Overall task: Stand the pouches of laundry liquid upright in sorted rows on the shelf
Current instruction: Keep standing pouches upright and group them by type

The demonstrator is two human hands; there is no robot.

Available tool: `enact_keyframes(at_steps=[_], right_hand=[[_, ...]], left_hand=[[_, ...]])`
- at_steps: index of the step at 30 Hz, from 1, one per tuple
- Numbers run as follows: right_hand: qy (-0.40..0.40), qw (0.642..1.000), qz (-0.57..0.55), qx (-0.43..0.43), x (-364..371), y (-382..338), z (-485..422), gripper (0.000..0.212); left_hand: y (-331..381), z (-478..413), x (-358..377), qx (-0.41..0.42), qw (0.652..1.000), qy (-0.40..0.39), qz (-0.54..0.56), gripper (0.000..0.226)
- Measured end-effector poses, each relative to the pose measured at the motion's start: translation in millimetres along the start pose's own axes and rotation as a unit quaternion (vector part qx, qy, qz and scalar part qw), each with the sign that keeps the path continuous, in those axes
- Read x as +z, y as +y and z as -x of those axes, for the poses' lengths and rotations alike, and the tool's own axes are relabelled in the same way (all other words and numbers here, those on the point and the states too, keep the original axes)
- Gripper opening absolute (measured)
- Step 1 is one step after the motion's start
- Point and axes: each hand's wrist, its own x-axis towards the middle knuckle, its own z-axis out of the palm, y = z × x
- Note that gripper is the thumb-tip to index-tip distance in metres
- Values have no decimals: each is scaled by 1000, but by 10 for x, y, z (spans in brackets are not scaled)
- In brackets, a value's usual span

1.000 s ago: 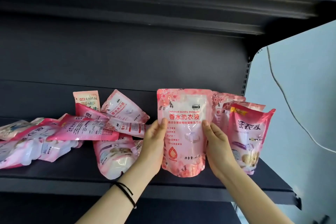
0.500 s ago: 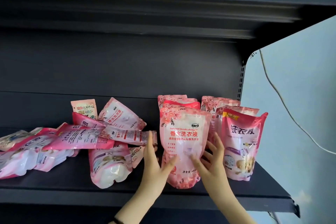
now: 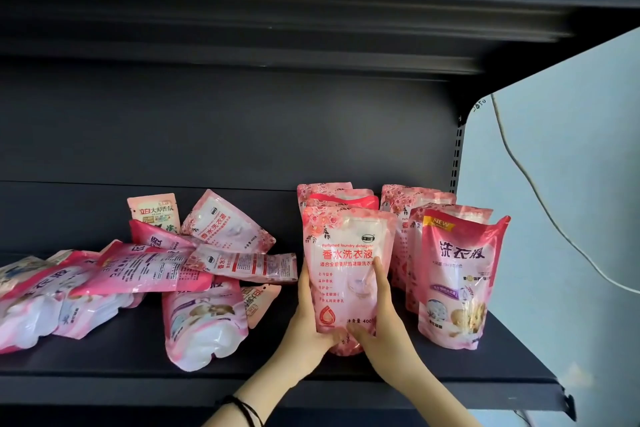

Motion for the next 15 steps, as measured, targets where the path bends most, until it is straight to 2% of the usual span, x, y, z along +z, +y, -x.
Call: enact_keyframes(at_steps=[4,8,10,11,13,15], right_hand=[[3,1000,20,-7,30,53,-87,117],[-20,999,37,-5,-33,41,-59,108],[-26,992,121,2,-151,-14,14,103],[-16,979,201,10,-242,-71,51,95],[-15,910,415,13,-448,-269,93,70],[-58,831,552,31,-621,-521,56,45]], left_hand=[[-24,-98,-52,-8,999,-13,-32,114],[62,-64,-131,-21,996,-49,-73,118],[182,0,-215,-44,989,-61,-128,119],[259,39,-280,-57,981,-57,-179,116],[416,113,-437,-50,944,-31,-324,97],[639,172,-615,14,866,-26,-499,64]])
